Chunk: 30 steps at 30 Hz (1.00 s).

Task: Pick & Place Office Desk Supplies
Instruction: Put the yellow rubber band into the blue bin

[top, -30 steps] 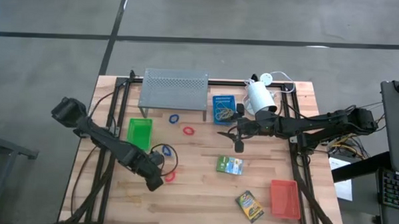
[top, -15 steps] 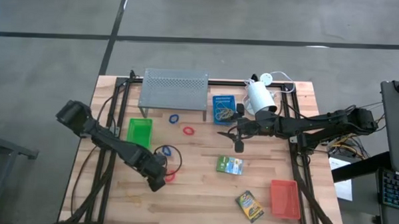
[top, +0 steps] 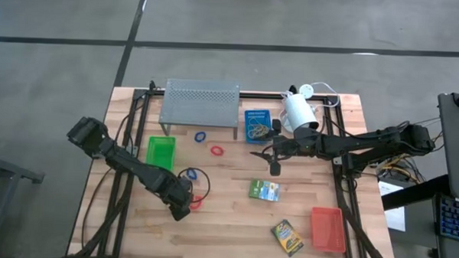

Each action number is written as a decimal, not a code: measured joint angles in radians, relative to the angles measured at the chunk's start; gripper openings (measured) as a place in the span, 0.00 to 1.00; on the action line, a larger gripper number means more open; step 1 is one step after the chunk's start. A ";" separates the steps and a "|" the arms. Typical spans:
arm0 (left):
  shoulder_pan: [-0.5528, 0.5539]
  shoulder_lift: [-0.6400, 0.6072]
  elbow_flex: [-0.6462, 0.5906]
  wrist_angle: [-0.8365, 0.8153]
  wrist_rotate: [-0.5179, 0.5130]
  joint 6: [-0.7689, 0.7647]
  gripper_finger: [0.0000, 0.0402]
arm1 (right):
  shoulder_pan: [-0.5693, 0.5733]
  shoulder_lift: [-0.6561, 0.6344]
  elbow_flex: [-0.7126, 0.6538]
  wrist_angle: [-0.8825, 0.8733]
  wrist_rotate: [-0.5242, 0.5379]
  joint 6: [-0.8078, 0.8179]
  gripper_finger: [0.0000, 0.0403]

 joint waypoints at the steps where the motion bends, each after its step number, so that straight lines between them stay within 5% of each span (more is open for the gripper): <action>1: 0.000 0.000 0.000 0.000 0.002 0.000 0.42 | 0.000 0.000 0.000 0.000 0.000 0.000 0.53; 11: 0.000 0.002 -0.003 -0.008 0.007 0.008 0.30 | 0.000 0.000 0.000 0.000 0.000 0.000 0.53; 30: 0.000 0.003 -0.002 -0.019 0.011 0.016 0.29 | 0.000 0.000 0.000 0.000 0.000 -0.001 0.53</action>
